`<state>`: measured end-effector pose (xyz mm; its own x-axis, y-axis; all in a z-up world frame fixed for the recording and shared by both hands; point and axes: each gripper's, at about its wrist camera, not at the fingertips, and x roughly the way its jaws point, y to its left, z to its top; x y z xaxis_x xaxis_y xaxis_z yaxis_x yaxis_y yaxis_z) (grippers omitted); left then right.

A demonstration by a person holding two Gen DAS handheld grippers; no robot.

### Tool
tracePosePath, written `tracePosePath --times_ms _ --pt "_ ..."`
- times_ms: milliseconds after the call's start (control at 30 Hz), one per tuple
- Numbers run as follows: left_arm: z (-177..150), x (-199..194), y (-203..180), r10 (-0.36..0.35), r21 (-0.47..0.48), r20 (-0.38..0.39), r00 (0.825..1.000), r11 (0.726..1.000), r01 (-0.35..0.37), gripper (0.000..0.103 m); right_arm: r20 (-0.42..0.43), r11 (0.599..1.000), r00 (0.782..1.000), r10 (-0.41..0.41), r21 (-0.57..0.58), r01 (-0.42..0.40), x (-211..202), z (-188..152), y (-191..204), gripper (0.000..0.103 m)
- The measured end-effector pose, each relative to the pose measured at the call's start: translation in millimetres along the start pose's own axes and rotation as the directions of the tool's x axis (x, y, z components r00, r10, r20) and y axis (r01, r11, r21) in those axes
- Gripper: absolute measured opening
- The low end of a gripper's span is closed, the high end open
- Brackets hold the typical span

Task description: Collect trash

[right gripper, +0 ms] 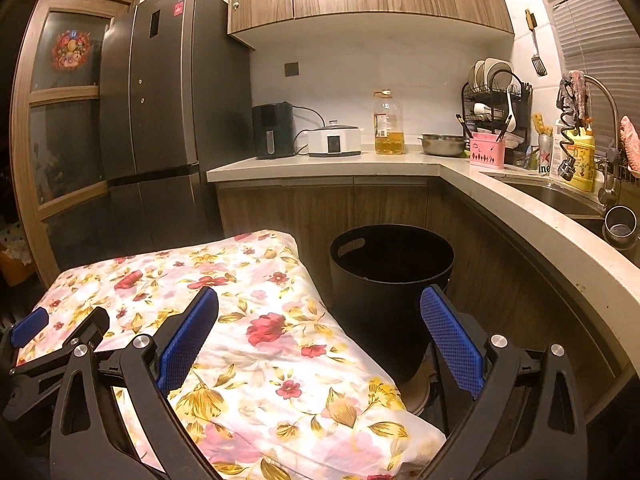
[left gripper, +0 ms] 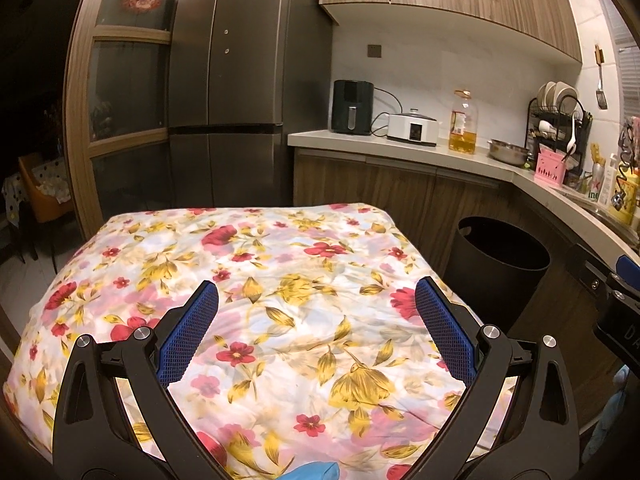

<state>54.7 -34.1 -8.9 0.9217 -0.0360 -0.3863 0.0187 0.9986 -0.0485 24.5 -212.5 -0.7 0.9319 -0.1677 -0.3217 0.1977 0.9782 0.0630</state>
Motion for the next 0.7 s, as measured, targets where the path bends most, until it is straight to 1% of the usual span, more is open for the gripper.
tracePosePath --times_ms 700 --pt "-0.5 -1.7 -0.6 -0.004 0.001 0.000 1.000 1.000 0.004 0.097 0.004 1.000 1.000 0.004 0.000 -0.004 -3.4 -0.6 4.2 0.097"
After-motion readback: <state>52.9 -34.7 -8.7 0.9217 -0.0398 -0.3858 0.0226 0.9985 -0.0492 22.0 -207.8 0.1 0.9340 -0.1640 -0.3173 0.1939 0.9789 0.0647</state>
